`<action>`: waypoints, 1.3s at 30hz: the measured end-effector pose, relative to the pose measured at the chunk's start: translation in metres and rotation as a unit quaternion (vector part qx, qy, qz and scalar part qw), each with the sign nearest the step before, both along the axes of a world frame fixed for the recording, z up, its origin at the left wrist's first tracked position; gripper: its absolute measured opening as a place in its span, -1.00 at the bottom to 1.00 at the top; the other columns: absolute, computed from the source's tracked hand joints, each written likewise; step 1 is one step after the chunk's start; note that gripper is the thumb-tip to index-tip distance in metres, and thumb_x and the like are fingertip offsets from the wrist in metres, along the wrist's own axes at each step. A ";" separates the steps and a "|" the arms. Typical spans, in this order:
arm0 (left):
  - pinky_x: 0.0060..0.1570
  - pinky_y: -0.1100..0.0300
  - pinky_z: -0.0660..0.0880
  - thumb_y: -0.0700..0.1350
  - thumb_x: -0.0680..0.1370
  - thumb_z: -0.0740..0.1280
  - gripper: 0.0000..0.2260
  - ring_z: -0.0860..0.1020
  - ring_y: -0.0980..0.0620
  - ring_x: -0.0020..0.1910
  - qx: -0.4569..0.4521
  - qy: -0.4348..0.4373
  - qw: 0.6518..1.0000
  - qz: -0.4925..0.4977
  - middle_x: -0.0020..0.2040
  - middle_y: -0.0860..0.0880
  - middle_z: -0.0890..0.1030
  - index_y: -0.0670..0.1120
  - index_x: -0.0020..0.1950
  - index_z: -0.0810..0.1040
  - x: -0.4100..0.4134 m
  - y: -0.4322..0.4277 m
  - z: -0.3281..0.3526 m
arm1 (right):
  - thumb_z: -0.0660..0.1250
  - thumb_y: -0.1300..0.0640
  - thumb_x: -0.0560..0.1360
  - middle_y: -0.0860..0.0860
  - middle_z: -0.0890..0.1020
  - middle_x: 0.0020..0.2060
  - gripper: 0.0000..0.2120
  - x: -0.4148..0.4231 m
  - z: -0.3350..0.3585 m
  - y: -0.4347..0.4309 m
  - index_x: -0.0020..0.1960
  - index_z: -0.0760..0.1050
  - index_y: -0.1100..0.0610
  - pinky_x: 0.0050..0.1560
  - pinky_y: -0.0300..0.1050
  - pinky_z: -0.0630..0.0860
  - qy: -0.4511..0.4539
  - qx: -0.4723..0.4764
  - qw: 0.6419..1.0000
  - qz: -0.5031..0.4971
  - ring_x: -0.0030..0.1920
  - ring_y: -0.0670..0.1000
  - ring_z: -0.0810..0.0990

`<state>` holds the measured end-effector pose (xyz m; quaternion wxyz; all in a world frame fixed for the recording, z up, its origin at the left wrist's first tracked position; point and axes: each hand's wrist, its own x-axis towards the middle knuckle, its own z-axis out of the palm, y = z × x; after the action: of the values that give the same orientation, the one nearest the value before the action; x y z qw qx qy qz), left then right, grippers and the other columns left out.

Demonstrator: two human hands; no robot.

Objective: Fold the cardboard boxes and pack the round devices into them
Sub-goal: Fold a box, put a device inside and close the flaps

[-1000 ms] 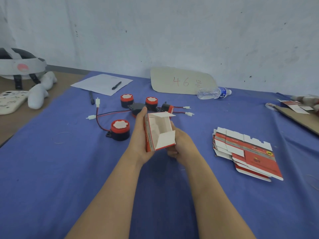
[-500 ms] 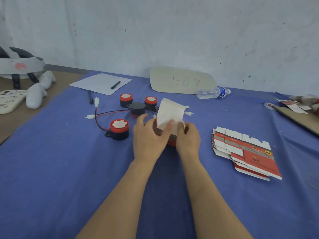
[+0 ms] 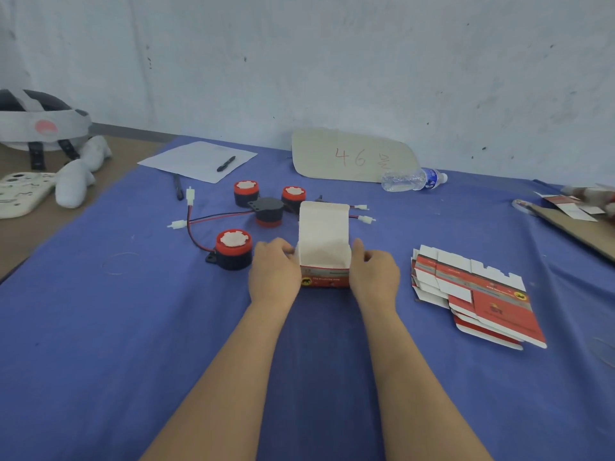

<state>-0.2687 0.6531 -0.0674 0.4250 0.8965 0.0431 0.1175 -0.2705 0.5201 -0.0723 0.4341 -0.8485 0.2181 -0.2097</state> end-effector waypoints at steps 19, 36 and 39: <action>0.38 0.04 0.19 0.07 0.49 0.41 -0.35 0.26 -0.09 0.40 -0.210 -0.311 0.913 0.159 0.37 0.05 0.37 -0.12 0.48 0.25 0.005 0.027 0.026 | 0.05 -0.20 0.60 0.06 0.34 0.38 -0.48 -0.008 0.011 0.014 0.43 0.32 0.07 0.35 0.03 0.14 -0.013 -0.138 0.990 -0.039 0.37 0.11 0.23; 0.44 0.10 0.19 -0.13 0.51 0.39 -0.40 0.21 -0.06 0.48 -0.100 -0.207 0.972 0.036 0.50 -0.11 0.25 -0.15 0.49 0.23 0.003 -0.002 0.009 | 0.34 -0.11 0.49 -0.19 0.51 -0.26 -0.74 -0.011 0.024 0.015 -0.01 0.37 0.03 -0.39 -0.46 0.38 -0.156 0.102 0.981 0.052 -0.30 -0.24 0.50; 0.23 0.06 0.40 -0.08 0.54 0.32 -0.59 0.45 -0.09 0.27 -0.293 0.038 0.954 0.049 0.32 -0.11 0.45 -0.13 0.37 0.39 0.008 0.009 0.007 | 0.24 -0.20 0.52 -0.12 0.48 -0.30 -0.66 -0.011 0.022 0.021 -0.08 0.37 0.09 -0.28 -0.19 0.34 -0.078 -0.036 0.996 0.031 -0.27 -0.12 0.42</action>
<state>-0.2606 0.6616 -0.0607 0.6610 0.7330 0.1358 0.0860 -0.2812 0.5407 -0.0505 0.4255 -0.8509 0.1499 -0.2692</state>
